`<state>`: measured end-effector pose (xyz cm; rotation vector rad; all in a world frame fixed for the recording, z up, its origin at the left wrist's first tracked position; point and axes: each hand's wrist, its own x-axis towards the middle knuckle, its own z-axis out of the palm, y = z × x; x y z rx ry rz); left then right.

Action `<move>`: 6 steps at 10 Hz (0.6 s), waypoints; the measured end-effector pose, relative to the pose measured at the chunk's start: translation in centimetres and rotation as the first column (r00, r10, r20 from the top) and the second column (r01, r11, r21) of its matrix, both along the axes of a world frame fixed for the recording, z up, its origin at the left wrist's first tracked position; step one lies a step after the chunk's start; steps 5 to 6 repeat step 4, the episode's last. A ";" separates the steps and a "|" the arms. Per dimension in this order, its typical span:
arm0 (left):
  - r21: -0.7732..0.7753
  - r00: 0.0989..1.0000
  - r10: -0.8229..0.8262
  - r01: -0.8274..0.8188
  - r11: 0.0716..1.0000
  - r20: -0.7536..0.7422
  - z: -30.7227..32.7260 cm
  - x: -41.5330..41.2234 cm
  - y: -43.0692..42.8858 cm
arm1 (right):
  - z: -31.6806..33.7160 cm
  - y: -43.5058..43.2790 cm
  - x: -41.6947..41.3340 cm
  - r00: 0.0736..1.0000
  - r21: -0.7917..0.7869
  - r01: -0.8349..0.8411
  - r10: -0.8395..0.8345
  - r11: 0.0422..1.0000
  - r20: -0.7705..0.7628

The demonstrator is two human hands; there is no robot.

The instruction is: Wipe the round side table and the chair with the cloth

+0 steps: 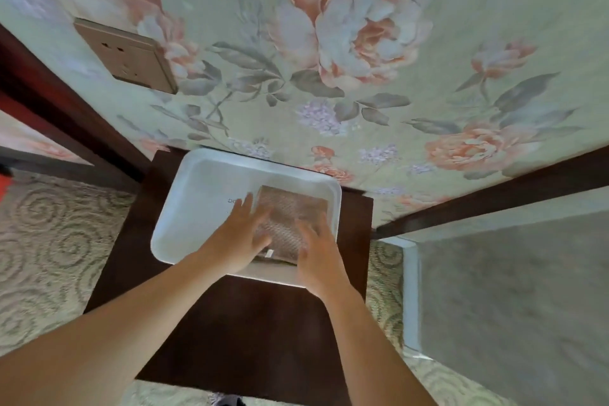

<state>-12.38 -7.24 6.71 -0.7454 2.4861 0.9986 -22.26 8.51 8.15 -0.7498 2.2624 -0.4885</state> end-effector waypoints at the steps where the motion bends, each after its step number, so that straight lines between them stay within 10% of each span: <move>1: -0.160 0.967 -0.245 0.254 0.954 0.076 -2.6 0.2 -0.1 | -2.3 -0.1 0.8 0.996 0.102 -0.081 0.085 0.992 -0.039; 6: -0.224 0.893 -0.393 0.439 0.870 0.220 -2.0 0.7 0.2 | -0.7 -0.3 1.7 0.996 0.138 0.055 -0.065 0.989 0.069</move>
